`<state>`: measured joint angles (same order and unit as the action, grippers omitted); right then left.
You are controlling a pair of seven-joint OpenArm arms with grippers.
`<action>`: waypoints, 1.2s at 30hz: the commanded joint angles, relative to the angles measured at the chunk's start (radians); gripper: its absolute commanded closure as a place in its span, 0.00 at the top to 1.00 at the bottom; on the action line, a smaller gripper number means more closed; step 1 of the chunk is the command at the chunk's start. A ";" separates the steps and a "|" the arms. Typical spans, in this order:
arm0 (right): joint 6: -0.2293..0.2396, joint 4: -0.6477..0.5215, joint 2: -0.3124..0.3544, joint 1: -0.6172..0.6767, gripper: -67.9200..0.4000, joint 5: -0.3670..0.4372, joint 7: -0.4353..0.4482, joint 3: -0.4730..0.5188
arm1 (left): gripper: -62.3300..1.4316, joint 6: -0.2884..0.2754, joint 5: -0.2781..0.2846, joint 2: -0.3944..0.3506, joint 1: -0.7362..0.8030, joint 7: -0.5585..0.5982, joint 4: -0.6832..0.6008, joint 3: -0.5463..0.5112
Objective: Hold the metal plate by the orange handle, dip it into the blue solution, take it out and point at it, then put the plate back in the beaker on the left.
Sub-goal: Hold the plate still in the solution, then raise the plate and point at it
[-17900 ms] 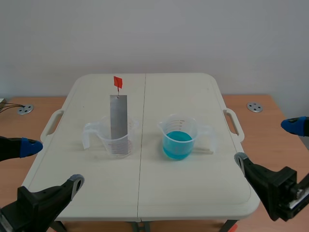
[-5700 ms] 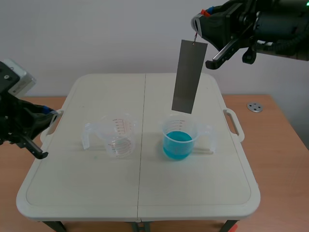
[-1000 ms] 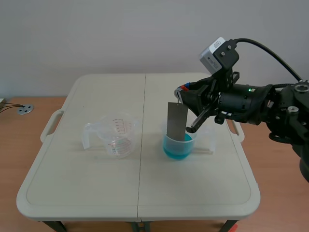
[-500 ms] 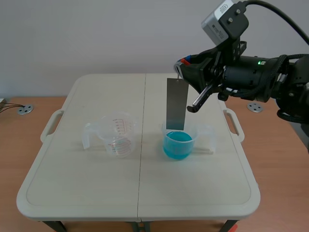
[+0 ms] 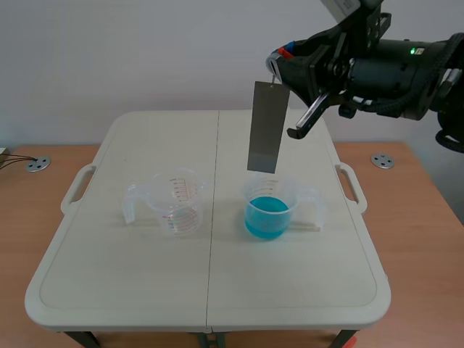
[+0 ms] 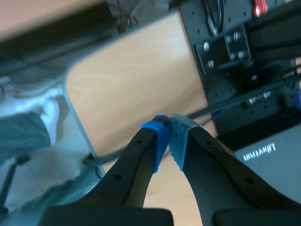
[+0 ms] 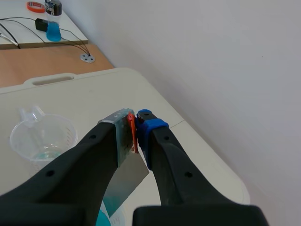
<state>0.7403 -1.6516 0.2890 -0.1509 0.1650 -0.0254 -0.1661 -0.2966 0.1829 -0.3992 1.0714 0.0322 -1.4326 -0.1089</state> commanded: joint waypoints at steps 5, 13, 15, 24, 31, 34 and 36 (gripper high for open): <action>0.005 -0.074 0.005 -0.014 0.03 0.015 -0.028 0.011 | 0.05 0.048 0.007 -0.080 -0.058 0.065 -0.248 -0.128; 0.005 -0.130 0.004 -0.010 0.03 0.030 -0.066 0.011 | 0.05 0.007 0.006 -0.120 -0.299 0.043 -0.381 -0.124; 0.005 -0.137 0.004 -0.010 0.03 0.030 -0.068 0.013 | 0.05 -0.013 0.006 -0.120 -0.383 -0.008 -0.381 -0.078; 0.005 -0.168 0.004 -0.010 0.03 0.075 -0.093 0.038 | 0.05 -0.013 0.003 -0.119 -0.718 -0.208 -0.380 0.215; 0.005 -0.171 0.004 -0.010 0.03 0.101 -0.108 0.038 | 0.05 -0.012 0.003 -0.100 -0.932 -0.272 -0.309 0.398; 0.005 -0.171 0.004 -0.010 0.03 0.114 -0.111 0.038 | 0.05 -0.013 0.003 -0.070 -1.013 -0.277 -0.237 0.447; 0.005 -0.171 0.004 -0.010 0.03 0.116 -0.111 0.038 | 0.05 -0.013 0.003 -0.048 -1.065 -0.278 -0.187 0.476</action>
<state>0.7403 -1.7992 0.2890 -0.1486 0.2630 -0.1490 -0.1364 -0.3111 0.1791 -0.4591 0.0174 -0.2584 -1.6184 0.3710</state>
